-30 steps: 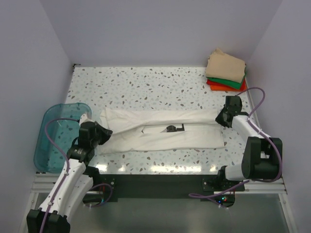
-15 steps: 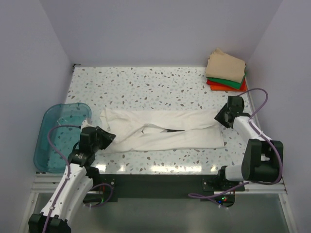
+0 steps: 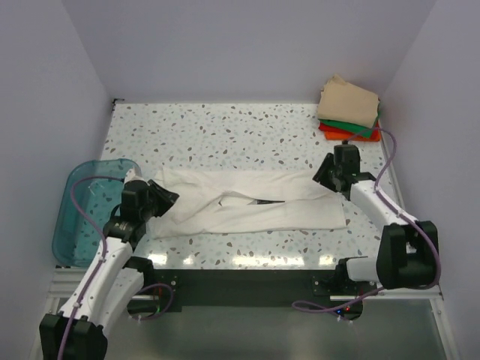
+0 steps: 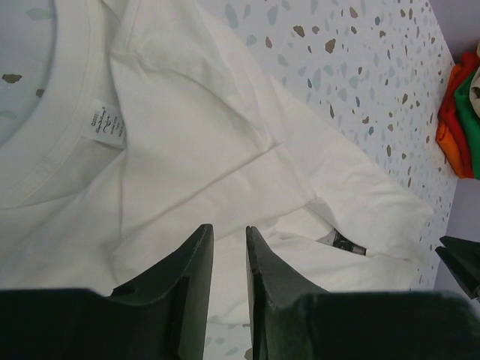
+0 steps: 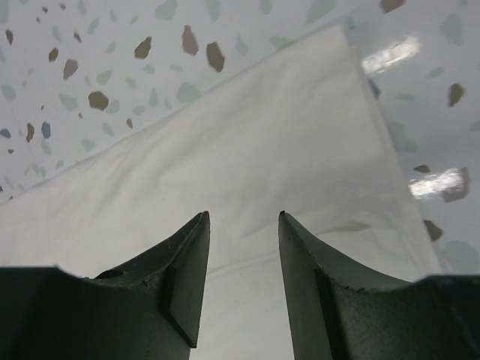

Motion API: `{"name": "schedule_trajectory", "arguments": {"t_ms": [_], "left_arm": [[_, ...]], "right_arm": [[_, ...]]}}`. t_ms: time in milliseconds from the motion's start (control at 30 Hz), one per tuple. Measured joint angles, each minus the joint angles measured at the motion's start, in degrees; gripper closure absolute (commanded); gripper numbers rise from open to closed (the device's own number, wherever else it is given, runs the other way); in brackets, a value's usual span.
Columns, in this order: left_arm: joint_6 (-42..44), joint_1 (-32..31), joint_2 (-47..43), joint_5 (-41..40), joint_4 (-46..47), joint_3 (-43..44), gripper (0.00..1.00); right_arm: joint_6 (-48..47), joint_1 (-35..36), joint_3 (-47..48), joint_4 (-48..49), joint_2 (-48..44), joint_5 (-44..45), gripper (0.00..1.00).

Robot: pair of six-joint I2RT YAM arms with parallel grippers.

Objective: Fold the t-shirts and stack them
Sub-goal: Fold the tshirt

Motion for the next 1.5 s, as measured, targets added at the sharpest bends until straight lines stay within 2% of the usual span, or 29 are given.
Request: {"name": "schedule_trajectory", "arguments": {"t_ms": [100, 300, 600, 833, 967, 1167, 1300, 1500], "left_arm": [[0.85, 0.0, 5.22, 0.37, 2.93, 1.27, 0.74], [1.79, -0.02, 12.44, 1.01, 6.95, 1.62, 0.75], [2.05, -0.02, 15.69, 0.96, 9.99, 1.62, 0.75], [2.03, -0.02, 17.22, 0.98, 11.06, 1.62, 0.75], [1.99, -0.09, 18.75, 0.94, 11.58, 1.68, 0.75], [1.73, -1.66, 23.76, -0.04, 13.22, 4.04, 0.77], [1.73, -3.43, 27.3, -0.55, 14.91, 5.79, 0.78], [1.66, -4.59, 29.55, -0.61, 16.33, 5.66, 0.79]], "right_arm": [[0.55, 4.24, 0.7, 1.66, 5.01, -0.24, 0.55], [1.6, 4.31, -0.39, 2.69, 10.32, 0.83, 0.55], [1.77, 1.01, -6.82, 2.29, 2.78, 2.67, 0.55], [1.29, 0.94, -6.88, 1.05, -0.94, 2.58, 0.55], [0.42, 5.46, -2.67, -1.09, -0.74, 3.98, 0.55], [-0.61, 10.01, 5.29, 0.09, 7.06, 4.76, 0.55], [-0.72, 9.14, 4.72, 0.04, 11.5, 6.62, 0.55], [-0.52, 2.54, -0.68, 0.9, 12.48, 6.56, 0.55]]}}
